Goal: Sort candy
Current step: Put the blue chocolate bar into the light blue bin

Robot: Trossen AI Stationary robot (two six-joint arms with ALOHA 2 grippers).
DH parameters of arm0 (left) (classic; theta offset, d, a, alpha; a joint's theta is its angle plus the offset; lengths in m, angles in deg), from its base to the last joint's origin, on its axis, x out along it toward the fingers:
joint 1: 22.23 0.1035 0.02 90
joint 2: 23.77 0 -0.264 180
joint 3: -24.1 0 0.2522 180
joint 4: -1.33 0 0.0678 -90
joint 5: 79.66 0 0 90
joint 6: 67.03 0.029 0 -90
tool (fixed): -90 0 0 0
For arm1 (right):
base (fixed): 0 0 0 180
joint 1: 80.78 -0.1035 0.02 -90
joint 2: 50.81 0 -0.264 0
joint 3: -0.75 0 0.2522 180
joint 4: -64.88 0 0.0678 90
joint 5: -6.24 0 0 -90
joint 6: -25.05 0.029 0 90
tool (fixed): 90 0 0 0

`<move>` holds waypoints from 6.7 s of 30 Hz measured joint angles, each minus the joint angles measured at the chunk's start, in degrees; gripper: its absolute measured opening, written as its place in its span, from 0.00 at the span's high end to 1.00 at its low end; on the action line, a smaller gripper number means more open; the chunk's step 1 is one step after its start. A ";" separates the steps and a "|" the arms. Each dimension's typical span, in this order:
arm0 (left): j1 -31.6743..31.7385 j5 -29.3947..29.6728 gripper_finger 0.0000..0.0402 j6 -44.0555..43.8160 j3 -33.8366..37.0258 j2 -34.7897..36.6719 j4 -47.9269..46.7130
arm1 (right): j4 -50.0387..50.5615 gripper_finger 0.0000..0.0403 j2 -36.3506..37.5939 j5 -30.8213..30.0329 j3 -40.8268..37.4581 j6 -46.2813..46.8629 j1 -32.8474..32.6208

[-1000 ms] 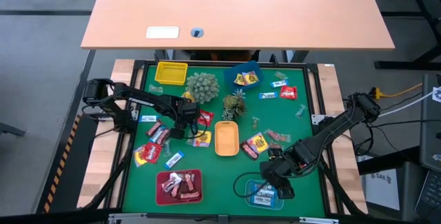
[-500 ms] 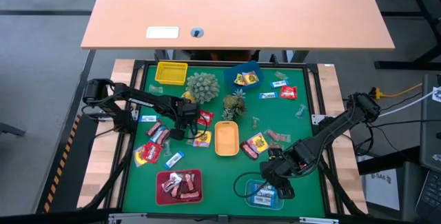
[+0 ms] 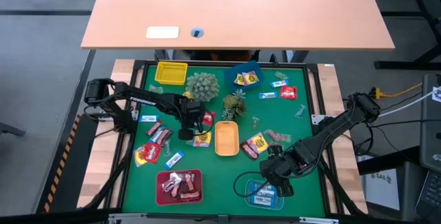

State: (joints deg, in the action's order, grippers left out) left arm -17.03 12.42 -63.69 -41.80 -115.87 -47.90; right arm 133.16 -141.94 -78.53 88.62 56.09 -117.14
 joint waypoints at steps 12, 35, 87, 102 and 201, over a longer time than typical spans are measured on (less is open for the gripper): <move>-2.18 -0.41 0.88 -0.33 -10.75 0.13 -2.59 | 6.57 0.48 0.00 -3.83 0.00 -0.08 0.00; -15.12 0.27 0.88 -12.06 -17.05 0.06 26.83 | 22.93 0.48 0.64 -15.44 0.02 -3.25 0.02; -27.36 -9.18 0.65 -28.47 -25.45 -36.54 78.86 | 25.99 0.48 11.17 -28.58 0.02 -10.54 12.44; -22.82 -14.04 0.65 -20.78 -25.40 -35.07 78.00 | 25.97 0.48 11.60 -28.15 0.02 -19.21 14.38; -2.47 8.97 0.65 -7.67 23.05 40.70 32.56 | -30.71 0.73 -1.20 3.54 -31.45 -62.13 75.36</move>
State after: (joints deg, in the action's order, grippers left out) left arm -19.50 21.38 -71.36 -18.74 -75.17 -15.34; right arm 102.45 -143.14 -74.99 57.16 -6.05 -41.78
